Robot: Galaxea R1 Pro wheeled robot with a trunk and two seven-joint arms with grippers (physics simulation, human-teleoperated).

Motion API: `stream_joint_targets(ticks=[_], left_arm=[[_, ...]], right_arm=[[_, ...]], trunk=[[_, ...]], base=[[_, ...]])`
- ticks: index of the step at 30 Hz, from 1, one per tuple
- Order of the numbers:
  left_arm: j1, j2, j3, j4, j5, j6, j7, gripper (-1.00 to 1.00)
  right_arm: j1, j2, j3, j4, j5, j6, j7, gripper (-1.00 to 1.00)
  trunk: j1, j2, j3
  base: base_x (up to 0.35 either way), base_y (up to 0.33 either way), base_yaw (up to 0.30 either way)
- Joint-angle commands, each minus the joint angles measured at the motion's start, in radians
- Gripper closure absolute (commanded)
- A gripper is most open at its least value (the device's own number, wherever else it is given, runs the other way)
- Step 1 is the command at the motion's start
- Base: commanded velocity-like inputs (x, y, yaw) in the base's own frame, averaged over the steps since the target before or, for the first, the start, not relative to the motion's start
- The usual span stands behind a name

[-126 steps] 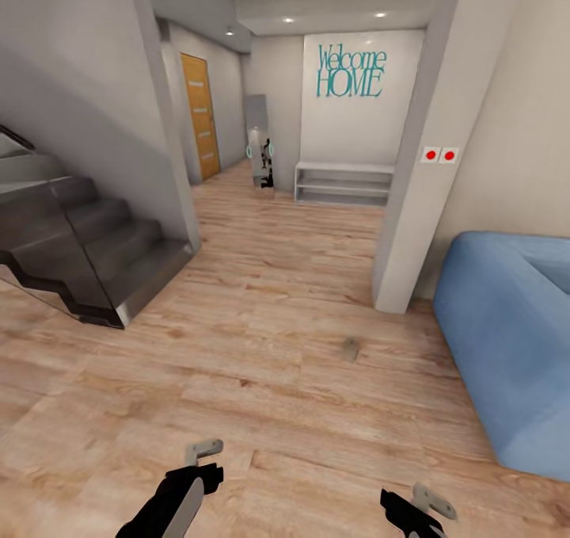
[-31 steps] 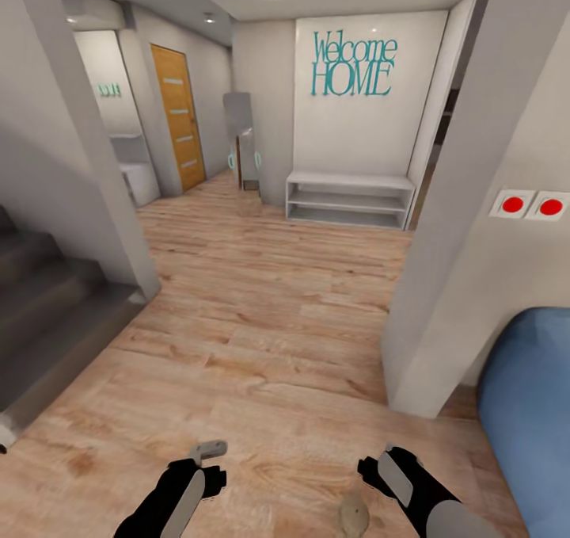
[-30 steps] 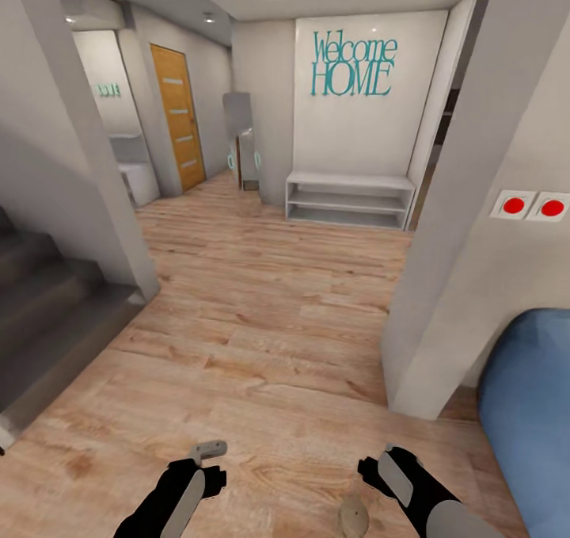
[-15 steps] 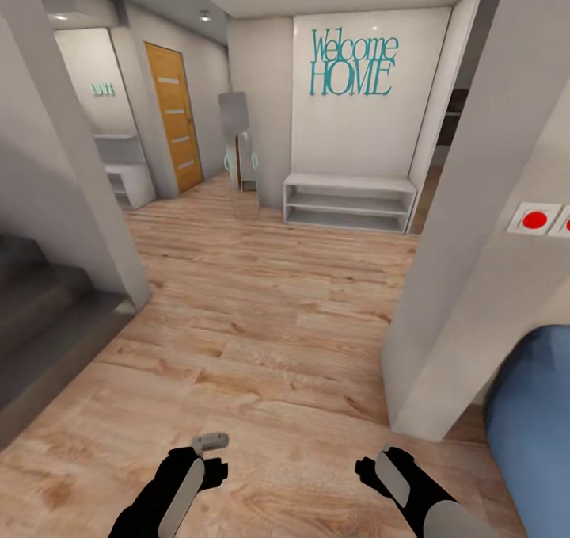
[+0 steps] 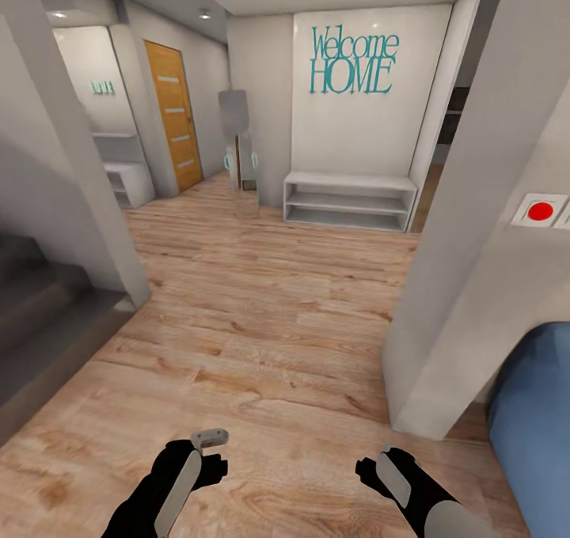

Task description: Place each of the two pumpkins and all three candles from the living room inside a cabinet in the living room (use any cabinet), then make sure every cabinet is closed, and position the cauldron so it is next to a table in the living room.

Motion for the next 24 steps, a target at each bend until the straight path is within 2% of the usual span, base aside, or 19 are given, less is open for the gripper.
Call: stream_joint_targets(ticks=[1,6,11,13,16,21,24], left_arm=[[0.0,0.0,0.004,-0.003,0.0,0.003,0.0,-1.0],[0.0,0.001,0.052,-0.057,0.002,0.055,-0.013,-1.0],[0.0,0.004,0.18,-0.087,0.041,0.169,-0.135,-1.0],[0.0,0.005,0.21,-0.101,0.047,0.191,-0.171,-1.0],[0.0,0.005,0.227,-0.117,0.052,0.203,-0.193,-1.0],[0.0,0.005,0.233,-0.123,0.065,0.208,-0.199,-1.0],[0.0,0.005,0.234,-0.124,0.092,0.208,-0.2,-1.0]], right_arm=[[0.0,0.0,0.0,0.0,0.0,0.0,0.0,-1.0],[0.0,-0.002,0.0,0.0,0.0,0.001,0.0,-1.0],[0.001,0.004,0.002,-0.002,0.002,-0.002,0.001,-1.0],[0.001,0.004,0.003,-0.003,0.004,-0.006,0.0,-1.0],[0.001,0.004,0.003,-0.004,0.004,-0.008,-0.001,-1.0],[0.001,0.006,0.002,-0.007,0.004,-0.009,-0.001,-1.0],[0.001,0.007,0.002,-0.009,0.004,-0.008,-0.001,-1.0]], trunk=[[0.004,-0.007,-0.003],[0.023,-0.042,-0.019],[0.042,-0.077,-0.035],[0.05,-0.091,-0.041],[0.061,-0.112,-0.05],[0.081,-0.147,-0.066],[0.092,-0.168,-0.075]], base=[[0.0,0.0,0.0],[0.0,0.0,0.0],[0.0,0.0,0.0],[0.0,0.0,0.0],[0.0,0.0,0.0],[0.0,0.0,0.0],[0.0,0.0,0.0]])
